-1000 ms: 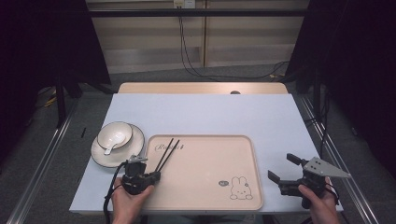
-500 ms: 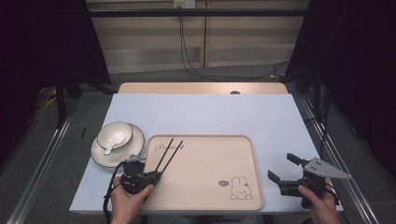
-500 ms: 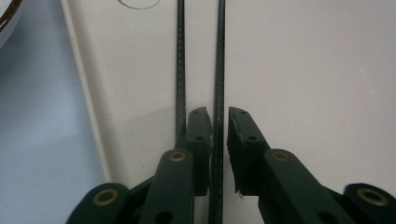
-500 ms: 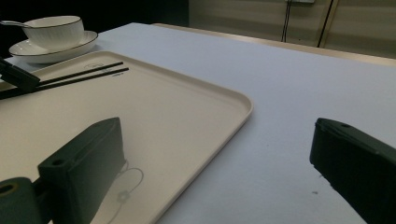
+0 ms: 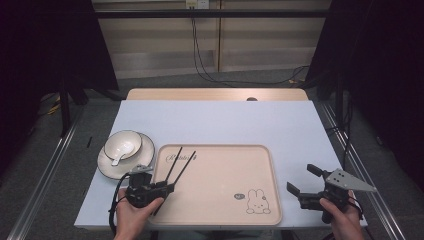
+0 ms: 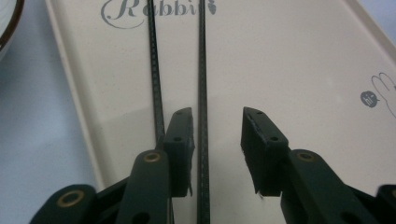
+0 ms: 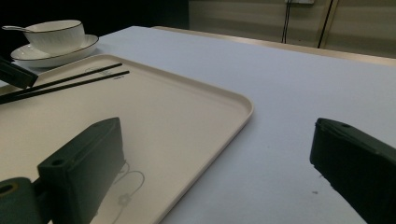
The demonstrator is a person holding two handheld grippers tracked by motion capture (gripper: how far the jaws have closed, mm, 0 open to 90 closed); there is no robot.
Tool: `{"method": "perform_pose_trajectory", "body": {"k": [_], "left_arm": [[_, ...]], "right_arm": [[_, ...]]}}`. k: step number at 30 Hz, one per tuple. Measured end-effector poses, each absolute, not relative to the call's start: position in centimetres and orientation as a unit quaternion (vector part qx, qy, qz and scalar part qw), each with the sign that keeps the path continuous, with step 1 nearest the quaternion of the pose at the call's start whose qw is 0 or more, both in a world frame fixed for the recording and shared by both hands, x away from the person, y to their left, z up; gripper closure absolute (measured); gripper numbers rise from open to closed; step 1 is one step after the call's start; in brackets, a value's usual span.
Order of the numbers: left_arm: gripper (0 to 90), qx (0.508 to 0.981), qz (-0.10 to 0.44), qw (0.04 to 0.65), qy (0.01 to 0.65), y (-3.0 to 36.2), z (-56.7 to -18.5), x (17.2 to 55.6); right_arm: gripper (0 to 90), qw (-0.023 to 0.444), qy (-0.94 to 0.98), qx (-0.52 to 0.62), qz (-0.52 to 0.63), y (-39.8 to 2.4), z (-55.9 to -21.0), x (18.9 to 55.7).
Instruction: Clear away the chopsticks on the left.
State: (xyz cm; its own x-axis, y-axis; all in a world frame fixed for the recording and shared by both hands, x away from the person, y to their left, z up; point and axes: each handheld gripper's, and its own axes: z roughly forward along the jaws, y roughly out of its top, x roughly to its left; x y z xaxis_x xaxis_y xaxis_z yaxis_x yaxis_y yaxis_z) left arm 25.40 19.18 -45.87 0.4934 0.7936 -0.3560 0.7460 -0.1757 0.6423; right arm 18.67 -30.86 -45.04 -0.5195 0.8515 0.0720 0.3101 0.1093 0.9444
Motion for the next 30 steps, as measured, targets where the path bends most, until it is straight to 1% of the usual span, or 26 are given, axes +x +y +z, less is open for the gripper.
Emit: {"method": "perform_pose_trajectory", "body": {"k": [1, 3, 6, 9, 11, 13, 14, 15, 16, 19, 21, 22, 26, 27, 28, 29, 30], "left_arm": [[61.2, 0.766, 0.036, 0.404, 0.499, 19.2, -45.8, 25.3], [54.8, 0.768, 0.040, 0.404, 0.496, 19.3, -45.7, 25.3], [46.6, 0.762, 0.050, 0.434, 0.478, 19.5, -45.1, 25.0], [34.8, 0.763, 0.051, 0.451, 0.460, 19.6, -44.8, 24.7], [24.8, 0.761, 0.060, 0.475, 0.439, 19.8, -44.1, 24.2], [21.3, 0.766, 0.066, 0.475, 0.428, 20.0, -43.8, 24.0], [18.7, 0.769, 0.084, 0.485, 0.408, 20.2, -43.4, 23.7], [16.7, 0.769, 0.084, 0.485, 0.408, 20.2, -43.4, 23.7], [14.7, 0.778, 0.106, 0.487, 0.382, 20.5, -43.1, 23.4], [9.7, 0.784, 0.129, 0.488, 0.361, 21.0, -42.8, 23.0], [5.5, 0.774, 0.144, 0.503, 0.356, 21.3, -42.8, 22.7], [5.1, 0.773, 0.145, 0.511, 0.346, 21.6, -42.8, 22.5], [3.5, 0.768, 0.138, 0.535, 0.324, 23.0, -42.6, 22.0], [3.5, 0.768, 0.138, 0.535, 0.324, 23.0, -42.6, 22.0], [3.2, 0.778, 0.136, 0.525, 0.317, 23.8, -42.5, 21.8], [2.8, 0.774, 0.136, 0.530, 0.318, 24.2, -42.6, 21.7], [2.8, 0.770, 0.124, 0.540, 0.317, 24.6, -42.7, 21.7]], "right_arm": [[2.8, 0.260, 0.698, 0.416, 0.522, -30.9, -45.0, 18.7], [2.8, 0.259, 0.698, 0.416, 0.522, -30.9, -45.0, 18.7], [2.8, 0.260, 0.698, 0.416, 0.521, -30.9, -45.0, 18.7], [2.8, 0.260, 0.697, 0.418, 0.522, -30.9, -45.0, 18.7], [2.8, 0.259, 0.696, 0.418, 0.523, -30.9, -45.0, 18.7], [2.8, 0.260, 0.696, 0.418, 0.523, -30.9, -45.0, 18.7], [2.8, 0.261, 0.696, 0.417, 0.523, -30.9, -45.0, 18.7], [2.8, 0.261, 0.696, 0.417, 0.523, -30.9, -45.1, 18.7], [2.8, 0.261, 0.696, 0.417, 0.523, -30.9, -45.1, 18.7], [2.8, 0.262, 0.696, 0.417, 0.522, -30.9, -45.1, 18.7], [2.9, 0.262, 0.699, 0.416, 0.520, -30.9, -45.1, 18.7], [2.9, 0.263, 0.699, 0.416, 0.519, -30.9, -45.1, 18.7], [2.9, 0.261, 0.698, 0.417, 0.521, -30.9, -45.0, 18.6], [2.9, 0.263, 0.698, 0.416, 0.520, -30.9, -45.0, 18.6], [2.9, 0.263, 0.698, 0.416, 0.520, -30.9, -45.0, 18.6], [3.0, 0.262, 0.698, 0.416, 0.520, -30.9, -45.1, 18.6], [3.1, 0.261, 0.699, 0.416, 0.519, -30.9, -45.1, 18.6]]}}
